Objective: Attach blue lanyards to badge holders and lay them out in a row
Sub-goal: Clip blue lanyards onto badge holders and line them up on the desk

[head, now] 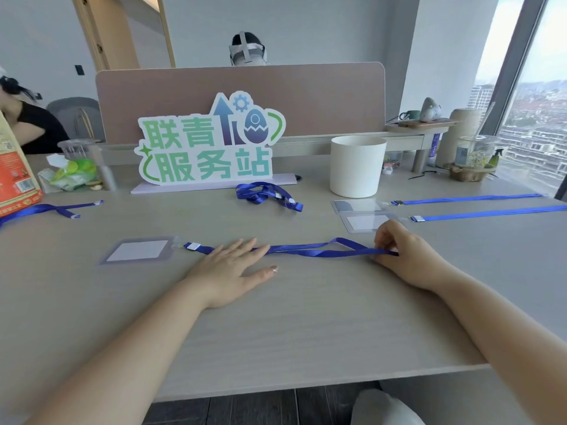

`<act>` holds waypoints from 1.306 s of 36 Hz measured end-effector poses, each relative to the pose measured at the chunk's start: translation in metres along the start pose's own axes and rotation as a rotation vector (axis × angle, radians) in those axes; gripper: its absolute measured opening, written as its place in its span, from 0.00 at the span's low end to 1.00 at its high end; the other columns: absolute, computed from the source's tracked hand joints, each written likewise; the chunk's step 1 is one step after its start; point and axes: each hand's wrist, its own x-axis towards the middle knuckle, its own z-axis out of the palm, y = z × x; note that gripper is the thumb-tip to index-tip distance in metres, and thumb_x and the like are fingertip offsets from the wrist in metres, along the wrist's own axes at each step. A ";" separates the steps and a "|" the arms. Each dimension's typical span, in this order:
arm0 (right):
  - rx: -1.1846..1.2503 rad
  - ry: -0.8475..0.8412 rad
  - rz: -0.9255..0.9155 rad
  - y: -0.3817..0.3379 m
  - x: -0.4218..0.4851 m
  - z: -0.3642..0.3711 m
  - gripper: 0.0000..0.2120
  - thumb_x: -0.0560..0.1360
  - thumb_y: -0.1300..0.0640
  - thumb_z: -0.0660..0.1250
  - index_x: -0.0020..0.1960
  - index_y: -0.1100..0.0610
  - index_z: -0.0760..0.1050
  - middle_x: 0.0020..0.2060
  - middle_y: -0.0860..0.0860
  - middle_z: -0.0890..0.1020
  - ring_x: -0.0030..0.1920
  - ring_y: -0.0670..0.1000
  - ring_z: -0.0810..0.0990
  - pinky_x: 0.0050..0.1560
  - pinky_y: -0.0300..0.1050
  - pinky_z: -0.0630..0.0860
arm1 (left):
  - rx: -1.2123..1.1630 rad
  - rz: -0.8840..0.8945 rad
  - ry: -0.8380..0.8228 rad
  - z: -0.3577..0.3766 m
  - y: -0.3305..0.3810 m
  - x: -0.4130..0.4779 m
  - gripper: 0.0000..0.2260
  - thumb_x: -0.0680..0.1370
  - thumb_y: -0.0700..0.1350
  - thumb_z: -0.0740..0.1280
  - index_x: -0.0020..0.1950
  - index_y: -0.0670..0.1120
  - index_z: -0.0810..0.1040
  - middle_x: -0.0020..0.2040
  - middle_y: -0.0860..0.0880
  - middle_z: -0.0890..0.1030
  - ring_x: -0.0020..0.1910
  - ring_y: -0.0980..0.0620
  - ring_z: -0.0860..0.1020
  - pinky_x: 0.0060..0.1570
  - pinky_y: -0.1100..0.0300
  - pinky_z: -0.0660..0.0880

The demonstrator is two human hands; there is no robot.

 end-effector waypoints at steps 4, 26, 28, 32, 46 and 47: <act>-0.035 0.073 0.036 0.005 0.003 -0.001 0.07 0.72 0.56 0.70 0.46 0.52 0.72 0.42 0.43 0.75 0.44 0.49 0.76 0.48 0.45 0.72 | -0.007 -0.013 0.018 0.001 -0.001 0.001 0.49 0.56 0.82 0.31 0.74 0.67 0.48 0.78 0.60 0.45 0.77 0.58 0.43 0.75 0.53 0.44; 0.841 0.192 0.283 -0.006 0.002 -0.024 0.09 0.74 0.68 0.62 0.43 0.57 0.78 0.38 0.51 0.81 0.42 0.50 0.80 0.50 0.43 0.74 | -0.019 0.014 0.041 0.001 -0.001 0.000 0.54 0.55 0.82 0.32 0.77 0.59 0.48 0.77 0.64 0.47 0.76 0.61 0.46 0.75 0.55 0.46; 0.984 0.175 0.301 -0.006 0.002 -0.027 0.07 0.75 0.65 0.63 0.41 0.58 0.77 0.34 0.50 0.81 0.40 0.50 0.78 0.48 0.42 0.73 | -0.018 0.014 0.033 0.000 -0.001 0.000 0.54 0.55 0.82 0.32 0.77 0.59 0.47 0.76 0.64 0.46 0.76 0.61 0.45 0.75 0.55 0.45; 0.956 0.092 0.270 -0.005 0.002 -0.025 0.09 0.76 0.60 0.65 0.38 0.55 0.73 0.30 0.46 0.79 0.35 0.45 0.77 0.47 0.41 0.72 | -0.009 0.017 0.023 0.000 0.000 0.000 0.52 0.56 0.81 0.33 0.77 0.59 0.47 0.77 0.64 0.46 0.76 0.61 0.45 0.75 0.56 0.45; 0.180 0.156 0.205 0.000 0.008 -0.006 0.11 0.73 0.69 0.61 0.48 0.54 0.75 0.45 0.48 0.79 0.47 0.52 0.76 0.49 0.41 0.68 | -0.001 0.005 0.016 0.001 -0.001 0.002 0.54 0.54 0.82 0.31 0.77 0.59 0.46 0.77 0.64 0.45 0.76 0.61 0.44 0.75 0.54 0.44; 0.161 0.165 0.200 0.000 0.009 -0.004 0.12 0.72 0.69 0.61 0.48 0.54 0.75 0.44 0.47 0.78 0.47 0.52 0.76 0.49 0.40 0.67 | -0.002 0.004 0.016 0.001 -0.001 0.002 0.54 0.54 0.82 0.31 0.77 0.59 0.46 0.77 0.64 0.45 0.76 0.61 0.44 0.75 0.54 0.44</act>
